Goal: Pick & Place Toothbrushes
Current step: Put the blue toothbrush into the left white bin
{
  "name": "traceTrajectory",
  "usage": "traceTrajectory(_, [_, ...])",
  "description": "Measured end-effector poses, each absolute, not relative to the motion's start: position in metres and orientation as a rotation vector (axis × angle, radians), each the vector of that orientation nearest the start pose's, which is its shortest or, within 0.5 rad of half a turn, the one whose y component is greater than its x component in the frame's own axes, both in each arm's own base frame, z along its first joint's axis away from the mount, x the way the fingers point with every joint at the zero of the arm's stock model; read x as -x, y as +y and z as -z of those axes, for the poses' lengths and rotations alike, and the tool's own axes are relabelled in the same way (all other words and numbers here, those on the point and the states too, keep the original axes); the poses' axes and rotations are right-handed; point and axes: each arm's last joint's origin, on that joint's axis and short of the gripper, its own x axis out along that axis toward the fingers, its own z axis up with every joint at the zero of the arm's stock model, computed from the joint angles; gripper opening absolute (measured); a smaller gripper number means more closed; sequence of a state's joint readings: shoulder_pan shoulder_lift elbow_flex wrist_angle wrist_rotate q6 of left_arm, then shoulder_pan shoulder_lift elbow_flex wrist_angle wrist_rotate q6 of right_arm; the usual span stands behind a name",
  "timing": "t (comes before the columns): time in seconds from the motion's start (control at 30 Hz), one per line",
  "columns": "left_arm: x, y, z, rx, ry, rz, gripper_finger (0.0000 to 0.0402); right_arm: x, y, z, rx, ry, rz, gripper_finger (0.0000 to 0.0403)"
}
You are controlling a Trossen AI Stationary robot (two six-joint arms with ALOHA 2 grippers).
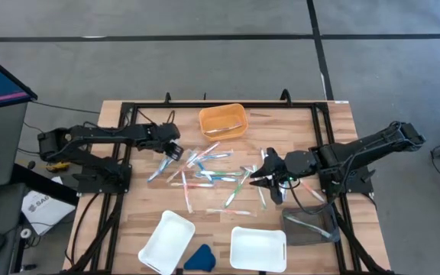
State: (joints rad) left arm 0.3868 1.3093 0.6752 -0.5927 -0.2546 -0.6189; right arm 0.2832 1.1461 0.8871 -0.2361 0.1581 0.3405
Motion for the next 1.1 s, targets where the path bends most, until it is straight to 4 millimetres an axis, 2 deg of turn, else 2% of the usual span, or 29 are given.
traceTrajectory(0.4, [-0.201, 0.091, -0.149, 0.594, 1.132, -0.941, 0.0145, -0.239, 0.065, -0.293, -0.224, 0.503, -0.038, 0.0107])
traceTrajectory(0.6, [-0.204, 0.097, -0.141, 0.652, 1.148, -0.911, 0.0141, -0.239, 0.065, -0.293, -0.223, 0.504, -0.038, 0.0107])
traceTrajectory(0.73, [-0.201, 0.106, -0.134, 0.694, 1.174, -0.937, 0.0111, -0.239, 0.065, -0.293, -0.223, 0.505, -0.038, 0.0107])
traceTrajectory(0.97, [-0.198, 0.114, -0.136, 0.714, 1.161, -0.897, 0.0018, -0.239, 0.065, -0.293, -0.222, 0.508, -0.037, 0.0107])
traceTrajectory(1.1, [-0.198, 0.113, -0.142, 0.707, 1.133, -0.889, 0.0022, -0.239, 0.065, -0.293, -0.222, 0.508, -0.037, 0.0107])
